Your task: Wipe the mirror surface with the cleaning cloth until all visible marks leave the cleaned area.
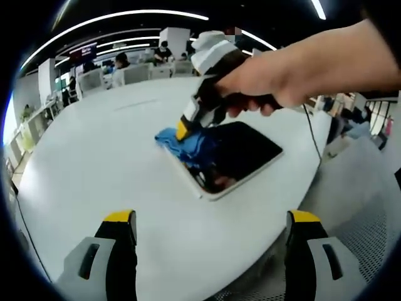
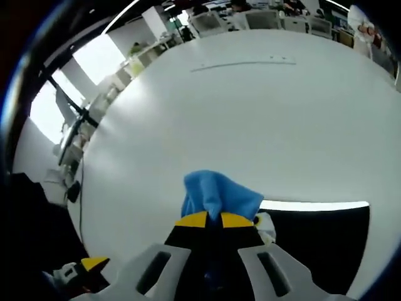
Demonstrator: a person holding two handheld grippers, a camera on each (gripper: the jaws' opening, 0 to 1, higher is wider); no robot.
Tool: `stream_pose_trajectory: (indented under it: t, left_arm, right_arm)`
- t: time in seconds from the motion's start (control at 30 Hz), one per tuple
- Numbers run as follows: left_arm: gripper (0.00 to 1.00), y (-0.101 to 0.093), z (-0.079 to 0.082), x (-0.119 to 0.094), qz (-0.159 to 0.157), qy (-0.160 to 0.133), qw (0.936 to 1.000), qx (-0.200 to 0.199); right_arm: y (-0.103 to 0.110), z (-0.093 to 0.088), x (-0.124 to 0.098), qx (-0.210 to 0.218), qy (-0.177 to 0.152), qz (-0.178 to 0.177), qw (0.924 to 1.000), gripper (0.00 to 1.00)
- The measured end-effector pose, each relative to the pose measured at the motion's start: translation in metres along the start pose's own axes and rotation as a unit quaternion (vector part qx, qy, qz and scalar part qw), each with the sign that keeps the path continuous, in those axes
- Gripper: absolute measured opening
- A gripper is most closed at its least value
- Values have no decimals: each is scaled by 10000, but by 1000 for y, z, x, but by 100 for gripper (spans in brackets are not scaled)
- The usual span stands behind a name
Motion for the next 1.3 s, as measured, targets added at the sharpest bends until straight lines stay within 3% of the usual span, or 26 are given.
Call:
stream_pose_trajectory:
  t: [0.07, 0.17, 0.3, 0.73, 1.13, 1.23, 1.3]
  left_arm:
    - [99, 2, 0, -1, 45, -23, 9999, -94]
    - [99, 0, 0, 0, 6, -35, 10000, 10]
    - [99, 1, 1, 0, 45, -78, 10000, -2]
    - [99, 0, -2, 0, 57, 15, 10000, 39]
    - [99, 1, -2, 0, 54, 10, 10000, 55]
    - [99, 2, -1, -1, 69, -17, 10000, -1]
    - [99, 2, 0, -1, 55, -86, 9999, -77]
  right_arm:
    - [-1, 4, 4, -356, -110, 93, 9993, 0]
    - [1, 4, 4, -136, 12, 13, 9999, 0]
    - [4, 1, 1, -393, 0, -51, 9992, 0]
    - [10, -19, -9, -568, -4, -79, 9984, 0]
    - [11, -27, -12, -385, 82, -19, 9992, 0]
    - [14, -34, -15, -227, 261, 1, 9994, 0]
    - [16, -37, -16, -369, 291, -18, 9989, 0]
Point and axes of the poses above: the point that each gripper's makers call its tool centre point, and the gripper's own axes: x roughly forward along the fingers, y roughly to its left, z roughly out of its top, the point moved 7 cm from there along -x, roughly backward along the fingers, and after that the axes turned 2 degrees about y, right-handed, at the moved point
